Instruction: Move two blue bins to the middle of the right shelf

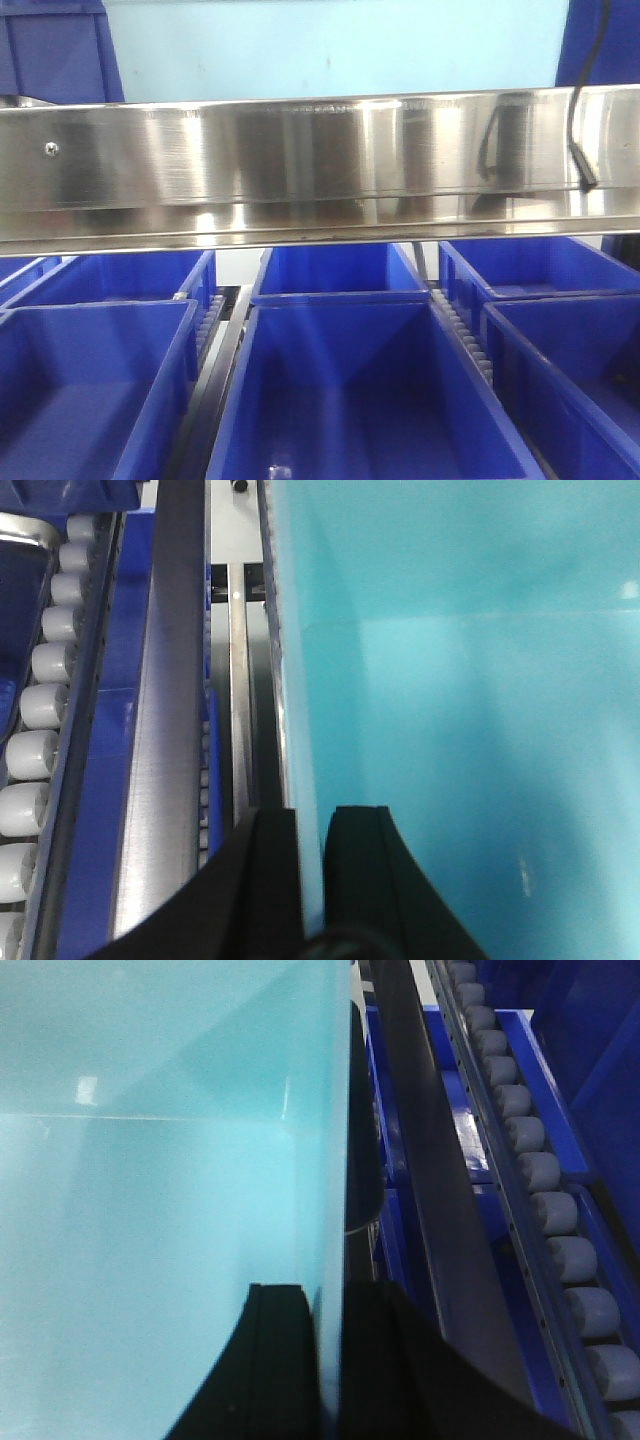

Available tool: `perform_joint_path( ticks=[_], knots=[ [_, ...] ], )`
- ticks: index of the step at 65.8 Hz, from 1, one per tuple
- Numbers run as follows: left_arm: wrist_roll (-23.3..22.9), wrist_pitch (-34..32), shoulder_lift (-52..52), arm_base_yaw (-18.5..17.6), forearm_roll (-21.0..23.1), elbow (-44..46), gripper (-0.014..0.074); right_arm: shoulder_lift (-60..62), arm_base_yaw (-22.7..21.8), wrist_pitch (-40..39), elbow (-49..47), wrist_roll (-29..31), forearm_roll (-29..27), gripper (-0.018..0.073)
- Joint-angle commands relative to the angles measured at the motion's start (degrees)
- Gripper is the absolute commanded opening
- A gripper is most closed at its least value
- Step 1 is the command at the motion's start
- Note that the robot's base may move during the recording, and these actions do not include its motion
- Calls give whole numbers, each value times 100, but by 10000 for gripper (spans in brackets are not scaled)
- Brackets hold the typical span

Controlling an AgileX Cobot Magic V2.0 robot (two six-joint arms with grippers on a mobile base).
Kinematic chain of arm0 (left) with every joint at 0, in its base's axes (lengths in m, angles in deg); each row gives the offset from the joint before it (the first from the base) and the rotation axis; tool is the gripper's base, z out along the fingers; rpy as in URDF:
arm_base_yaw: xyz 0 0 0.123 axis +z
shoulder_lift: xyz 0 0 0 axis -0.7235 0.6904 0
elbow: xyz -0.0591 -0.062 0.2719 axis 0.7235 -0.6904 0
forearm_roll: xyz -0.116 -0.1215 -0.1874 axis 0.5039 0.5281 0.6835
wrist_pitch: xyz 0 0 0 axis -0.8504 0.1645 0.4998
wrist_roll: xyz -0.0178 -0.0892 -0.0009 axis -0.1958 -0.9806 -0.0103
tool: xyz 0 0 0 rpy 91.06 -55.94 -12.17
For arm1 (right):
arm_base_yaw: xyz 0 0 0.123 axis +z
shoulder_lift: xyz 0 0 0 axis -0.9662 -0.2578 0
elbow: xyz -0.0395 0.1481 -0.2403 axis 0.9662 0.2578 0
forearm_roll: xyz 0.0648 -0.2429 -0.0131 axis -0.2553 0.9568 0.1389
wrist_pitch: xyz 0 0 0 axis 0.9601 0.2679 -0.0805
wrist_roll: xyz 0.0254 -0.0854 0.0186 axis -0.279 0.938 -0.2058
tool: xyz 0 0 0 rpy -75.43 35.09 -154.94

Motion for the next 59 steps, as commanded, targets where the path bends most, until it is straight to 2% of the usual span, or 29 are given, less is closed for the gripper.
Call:
perform_joint_path(
  ticks=[1,6,11,16,21,25,35,41,48,53,59],
  knots=[
    [30,-371,-52,-62,155,39,-91,9,53,-221,-21,1,-46,-142],
    [41,-371,-52,-62,112,50,-12,9,53,-221,-21,1,-35,-21],
    [94,-355,-52,-62,111,50,118,9,53,-262,-34,1,-35,193],
    [94,-227,-74,-62,111,50,286,9,53,-27,-179,1,-35,387],
    [94,-46,-145,-62,111,50,399,20,53,253,-371,1,-35,468],
    [94,59,-202,-62,111,50,430,71,53,422,-495,12,-35,476],
    [94,584,-326,-62,111,50,432,120,53,1214,-950,79,-287,475],
    [58,1229,-326,-62,126,50,432,145,53,1214,-1035,356,-699,475],
    [58,1235,-314,4,299,50,432,154,33,1214,-1024,445,-1249,475],
    [58,1235,-326,161,643,50,432,167,-7,1214,-1024,445,-1452,475],
    [146,1235,-326,451,1392,50,432,181,-79,1214,-1024,468,-1360,475]
  ],
)
